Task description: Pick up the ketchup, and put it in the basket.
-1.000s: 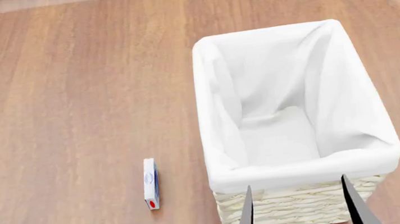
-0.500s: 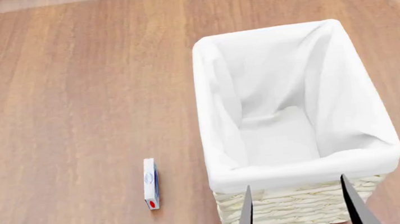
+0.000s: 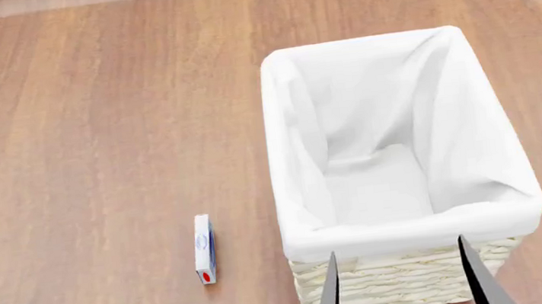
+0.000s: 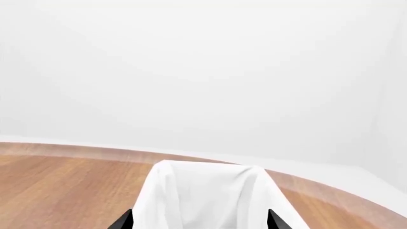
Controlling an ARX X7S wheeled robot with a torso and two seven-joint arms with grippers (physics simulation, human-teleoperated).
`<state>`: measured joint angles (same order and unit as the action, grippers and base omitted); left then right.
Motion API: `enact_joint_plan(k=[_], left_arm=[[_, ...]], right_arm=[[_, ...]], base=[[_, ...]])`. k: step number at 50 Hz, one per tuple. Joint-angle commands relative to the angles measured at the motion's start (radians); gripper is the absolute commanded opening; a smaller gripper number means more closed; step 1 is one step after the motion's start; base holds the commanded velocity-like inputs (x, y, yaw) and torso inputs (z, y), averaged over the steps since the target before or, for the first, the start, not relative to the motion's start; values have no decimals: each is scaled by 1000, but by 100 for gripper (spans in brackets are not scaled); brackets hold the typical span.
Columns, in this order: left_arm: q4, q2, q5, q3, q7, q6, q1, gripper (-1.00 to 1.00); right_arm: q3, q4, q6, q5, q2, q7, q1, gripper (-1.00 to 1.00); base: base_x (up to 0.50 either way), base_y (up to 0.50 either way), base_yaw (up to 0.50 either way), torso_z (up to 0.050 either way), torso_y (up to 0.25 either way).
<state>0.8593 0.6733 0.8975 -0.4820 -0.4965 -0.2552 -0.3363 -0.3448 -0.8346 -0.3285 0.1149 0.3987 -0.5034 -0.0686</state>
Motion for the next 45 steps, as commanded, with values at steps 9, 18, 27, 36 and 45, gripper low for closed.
enact_joint_plan(k=[9,18,27,36,45], left_arm=[[24,279,283,244,-72,-180,417,-100],[-61,302,414,440,-75,-289,755,-100],[-132,287,489,632,-22,-468,1077,-100],[-256,186,548,788,96,-612,1298,-100],[-346,114,536,909,156,-751,1483,-100]], right_arm=[[-3,-7,-4,3,6,-5,3,100],[-6,-3,-2,6,7,-6,4,100],[-8,-9,-7,7,8,-10,5,100],[-9,-6,-5,10,10,-11,8,100],[-3,-8,-1,16,14,-14,7,100]], base=[[0,0,0,0,0],[0,0,0,0,0],[0,0,0,0,0],[0,0,0,0,2],[0,0,0,0,0]])
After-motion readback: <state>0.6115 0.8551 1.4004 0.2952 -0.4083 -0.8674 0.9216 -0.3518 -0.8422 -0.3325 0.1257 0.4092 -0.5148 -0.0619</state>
